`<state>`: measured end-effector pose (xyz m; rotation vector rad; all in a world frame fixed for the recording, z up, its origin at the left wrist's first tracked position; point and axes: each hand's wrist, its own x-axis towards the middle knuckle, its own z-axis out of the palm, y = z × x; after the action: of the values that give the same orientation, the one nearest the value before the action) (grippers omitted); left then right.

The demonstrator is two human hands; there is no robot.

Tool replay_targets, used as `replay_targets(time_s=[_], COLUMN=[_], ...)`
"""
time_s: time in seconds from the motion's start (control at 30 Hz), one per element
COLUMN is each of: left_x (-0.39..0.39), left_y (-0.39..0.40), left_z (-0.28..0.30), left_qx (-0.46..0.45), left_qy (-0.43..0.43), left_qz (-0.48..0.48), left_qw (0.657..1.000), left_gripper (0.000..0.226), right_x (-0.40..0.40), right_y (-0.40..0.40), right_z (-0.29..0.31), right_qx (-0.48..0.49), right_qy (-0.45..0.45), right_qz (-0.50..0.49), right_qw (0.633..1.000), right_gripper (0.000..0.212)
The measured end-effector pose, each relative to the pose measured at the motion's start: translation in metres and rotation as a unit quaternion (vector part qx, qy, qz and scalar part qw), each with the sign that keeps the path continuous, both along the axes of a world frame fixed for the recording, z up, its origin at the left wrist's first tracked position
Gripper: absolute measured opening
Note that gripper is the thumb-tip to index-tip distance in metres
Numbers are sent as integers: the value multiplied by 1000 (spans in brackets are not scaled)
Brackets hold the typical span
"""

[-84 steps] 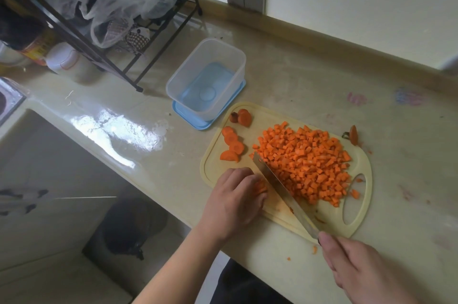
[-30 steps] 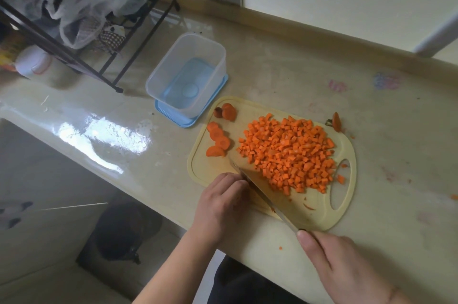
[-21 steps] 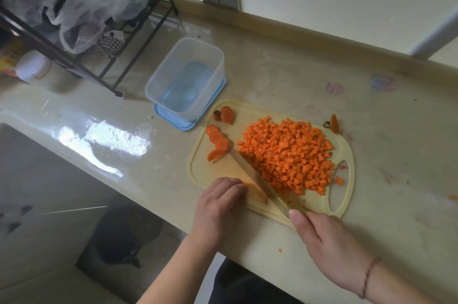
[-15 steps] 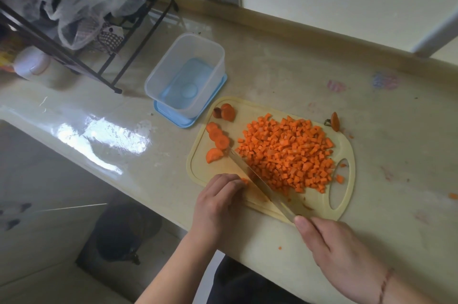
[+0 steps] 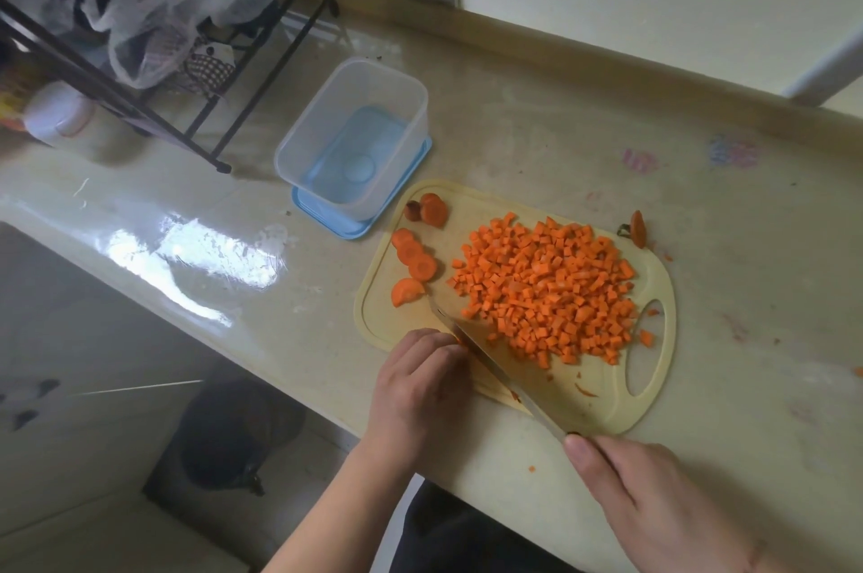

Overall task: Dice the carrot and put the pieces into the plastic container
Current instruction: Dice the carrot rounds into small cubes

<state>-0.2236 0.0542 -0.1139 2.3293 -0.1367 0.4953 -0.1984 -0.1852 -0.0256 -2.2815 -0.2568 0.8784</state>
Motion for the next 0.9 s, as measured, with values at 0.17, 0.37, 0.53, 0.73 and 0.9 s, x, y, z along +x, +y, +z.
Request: replay_targets(time_s=[0.17,0.37,0.53,0.73,0.9], left_x=[0,-1,2,29,44], left_y=[0,1,4,2,-4], left_z=[-1,-1,0,0,4], left_qx=[8,27,83,58,25], left_qy=[12,14,-9,8,7], left_qz=[-10,-24,-50,-51,-25], left_qw=[1000,999,995,997,999], left_gripper=[10,9,7,15,12], right_x=[-1,6,19,26,28], right_y=[4,12,3,-5,-26], right_z=[-2,-12,-12,7,20], right_qx=[2,7,12,37,14], right_qy=[3,-18,-46,-66,-100], right_qz=[5,17,14,-22,-30], right_qw=[1000,1000,999,997,994], right_gripper=[94,72,78,76,79])
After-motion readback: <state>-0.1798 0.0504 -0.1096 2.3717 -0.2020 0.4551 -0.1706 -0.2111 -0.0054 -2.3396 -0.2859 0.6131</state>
